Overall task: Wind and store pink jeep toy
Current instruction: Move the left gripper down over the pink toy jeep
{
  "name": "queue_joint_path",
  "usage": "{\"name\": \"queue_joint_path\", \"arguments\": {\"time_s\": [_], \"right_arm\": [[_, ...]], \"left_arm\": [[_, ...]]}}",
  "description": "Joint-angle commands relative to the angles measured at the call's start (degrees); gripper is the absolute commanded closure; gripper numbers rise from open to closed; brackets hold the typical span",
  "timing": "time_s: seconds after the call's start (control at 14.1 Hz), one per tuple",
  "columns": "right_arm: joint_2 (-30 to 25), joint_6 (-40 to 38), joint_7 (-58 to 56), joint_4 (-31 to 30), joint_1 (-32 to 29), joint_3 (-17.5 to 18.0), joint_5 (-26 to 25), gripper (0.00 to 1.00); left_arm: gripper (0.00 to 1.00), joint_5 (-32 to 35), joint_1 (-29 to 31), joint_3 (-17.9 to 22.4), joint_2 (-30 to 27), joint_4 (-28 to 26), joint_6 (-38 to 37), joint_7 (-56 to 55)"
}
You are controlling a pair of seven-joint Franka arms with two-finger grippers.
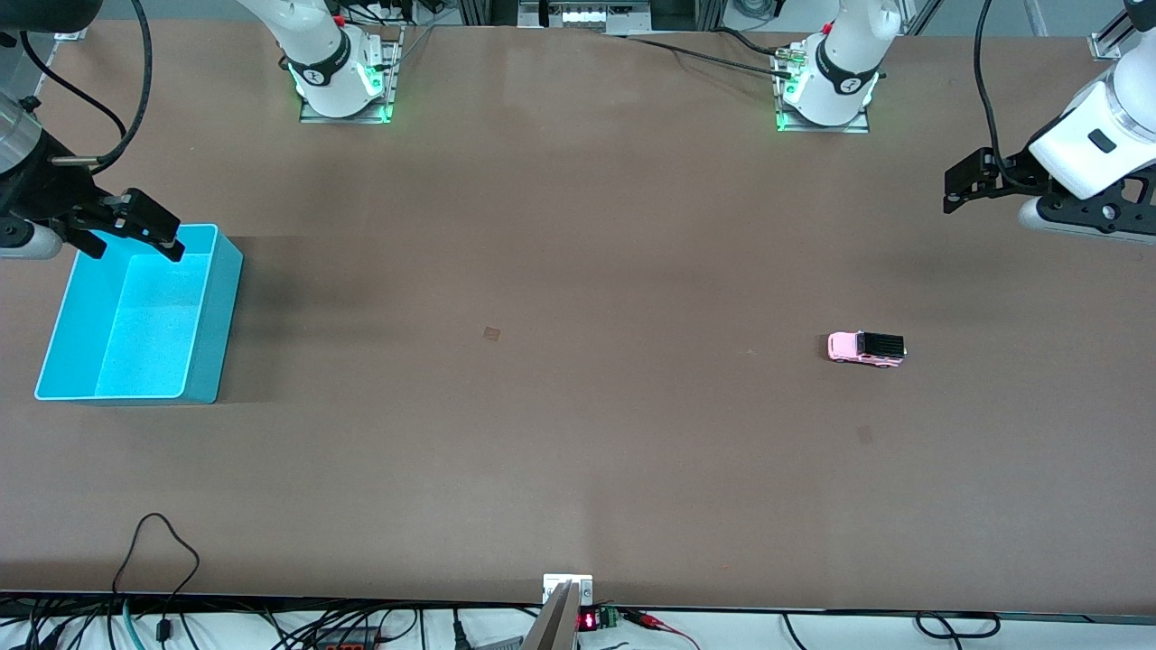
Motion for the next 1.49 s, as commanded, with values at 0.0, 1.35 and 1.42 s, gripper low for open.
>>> {"name": "queue_joint_path", "arguments": {"time_s": [0.0,1.35,1.42], "right_arm": [[0.3,-0.2,-0.4,1.0,-0.4,0.2,-0.4,0.0],[0.4,0.0,-0.4,1.0,-0.5,0.2,-0.4,0.0],[0.4,0.0,-0.4,1.0,-0.5,0.2,-0.4,0.0]], "left_arm": [[0.0,0.9,0.1,0.1,1.0,2.0,-1.6,0.7],[0.0,1.6,0.3,0.1,9.9,-2.5,-6.8,20.4],[0.0,2.6,0.4,0.1,11.7,-2.9,-4.7,27.0]]}}
